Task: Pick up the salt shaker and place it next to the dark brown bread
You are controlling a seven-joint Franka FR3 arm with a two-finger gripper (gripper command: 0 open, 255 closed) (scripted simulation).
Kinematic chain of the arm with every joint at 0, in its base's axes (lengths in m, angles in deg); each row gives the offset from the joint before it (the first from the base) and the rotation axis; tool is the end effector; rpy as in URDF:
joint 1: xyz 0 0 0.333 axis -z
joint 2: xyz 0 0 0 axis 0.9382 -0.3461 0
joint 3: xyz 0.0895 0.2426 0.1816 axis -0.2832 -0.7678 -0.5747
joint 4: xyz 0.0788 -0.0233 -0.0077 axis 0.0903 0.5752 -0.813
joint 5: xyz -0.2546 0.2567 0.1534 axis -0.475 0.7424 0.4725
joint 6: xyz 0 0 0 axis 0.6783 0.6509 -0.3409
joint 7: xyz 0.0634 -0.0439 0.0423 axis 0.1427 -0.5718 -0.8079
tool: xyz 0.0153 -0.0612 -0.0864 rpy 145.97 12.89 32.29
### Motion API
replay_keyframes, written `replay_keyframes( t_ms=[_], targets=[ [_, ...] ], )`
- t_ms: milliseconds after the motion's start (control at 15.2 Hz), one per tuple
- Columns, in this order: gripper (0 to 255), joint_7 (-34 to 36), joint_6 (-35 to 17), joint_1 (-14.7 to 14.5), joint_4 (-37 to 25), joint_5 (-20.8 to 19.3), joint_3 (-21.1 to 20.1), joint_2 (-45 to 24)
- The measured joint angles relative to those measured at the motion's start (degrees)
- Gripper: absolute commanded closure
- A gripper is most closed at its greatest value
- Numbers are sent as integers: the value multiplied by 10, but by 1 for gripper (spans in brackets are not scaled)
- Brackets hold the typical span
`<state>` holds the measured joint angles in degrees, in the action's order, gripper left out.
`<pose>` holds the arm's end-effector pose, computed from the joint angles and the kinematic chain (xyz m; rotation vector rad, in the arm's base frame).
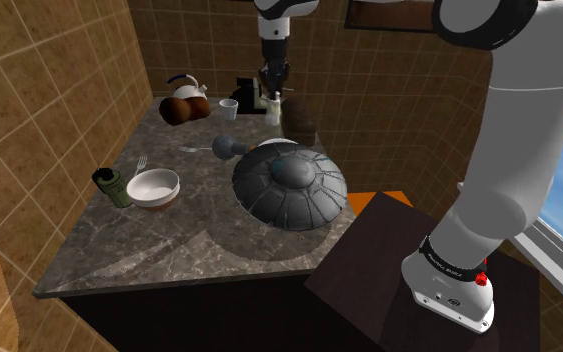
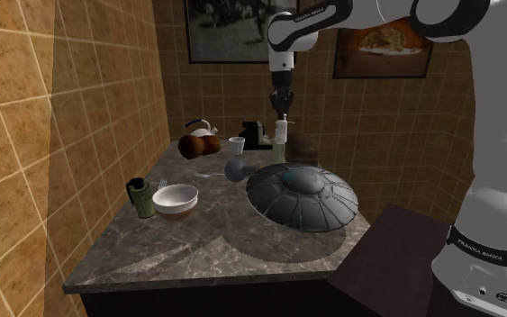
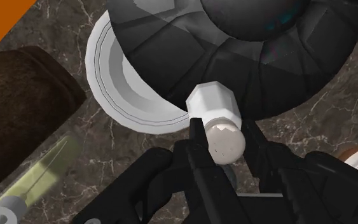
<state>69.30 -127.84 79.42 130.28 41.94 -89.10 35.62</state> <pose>0.6487 -0.0579 0.4727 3.1344 0.1067 -0.1576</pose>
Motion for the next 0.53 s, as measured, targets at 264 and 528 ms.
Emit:
replay_keyframes(
  t_ms=[264,528],
  targets=[
    [255,-48,0,32,-7,0,17,-6],
    [255,-93,4,62,-18,1,32,-12]
  ],
)
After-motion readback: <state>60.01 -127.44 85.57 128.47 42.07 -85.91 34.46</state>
